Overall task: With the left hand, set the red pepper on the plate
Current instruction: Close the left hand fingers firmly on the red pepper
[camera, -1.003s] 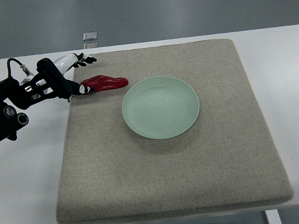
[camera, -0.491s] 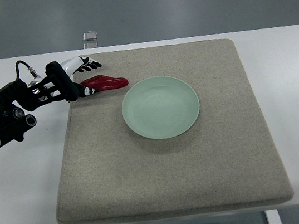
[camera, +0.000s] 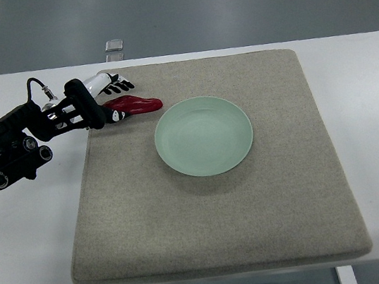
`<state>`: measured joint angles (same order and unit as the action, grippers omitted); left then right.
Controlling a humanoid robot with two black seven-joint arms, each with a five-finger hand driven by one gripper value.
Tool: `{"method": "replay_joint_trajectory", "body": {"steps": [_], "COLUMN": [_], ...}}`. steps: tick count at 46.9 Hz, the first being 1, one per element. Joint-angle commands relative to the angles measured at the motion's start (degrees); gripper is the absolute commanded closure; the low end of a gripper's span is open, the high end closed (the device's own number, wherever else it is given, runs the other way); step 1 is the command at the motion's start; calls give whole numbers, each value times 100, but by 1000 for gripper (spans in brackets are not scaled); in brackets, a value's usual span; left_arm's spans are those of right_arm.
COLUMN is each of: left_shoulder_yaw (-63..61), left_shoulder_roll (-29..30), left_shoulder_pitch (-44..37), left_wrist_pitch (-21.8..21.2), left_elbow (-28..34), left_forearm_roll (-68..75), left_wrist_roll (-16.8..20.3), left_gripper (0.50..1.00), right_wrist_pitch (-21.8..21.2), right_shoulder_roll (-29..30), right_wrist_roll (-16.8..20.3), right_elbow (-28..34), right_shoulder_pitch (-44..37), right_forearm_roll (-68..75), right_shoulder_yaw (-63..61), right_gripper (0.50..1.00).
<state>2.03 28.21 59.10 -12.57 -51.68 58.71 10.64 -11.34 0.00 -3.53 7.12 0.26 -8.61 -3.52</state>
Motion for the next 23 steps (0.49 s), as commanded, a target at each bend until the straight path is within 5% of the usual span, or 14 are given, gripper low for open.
{"method": "replay_joint_trajectory", "body": {"steps": [1, 23], "left_shoulder_yaw": [-1, -36], "left_shoulder_roll": [-9, -35], "left_shoulder_pitch": [5, 5], "left_wrist_pitch": [0, 0], "left_elbow": [35, 105], "left_forearm_roll": [0, 26], "left_wrist_roll": [-1, -1], "left_gripper": [754, 782], "right_wrist_pitch": [0, 0], "right_shoulder_roll": [0, 0], "right_wrist_roll": [-8, 1], "right_elbow": [0, 0], "right_shoulder_pitch": [0, 0], "right_forearm_roll": [0, 0], "right_shoulder_yaw": [0, 0], "right_gripper": [568, 568]}}
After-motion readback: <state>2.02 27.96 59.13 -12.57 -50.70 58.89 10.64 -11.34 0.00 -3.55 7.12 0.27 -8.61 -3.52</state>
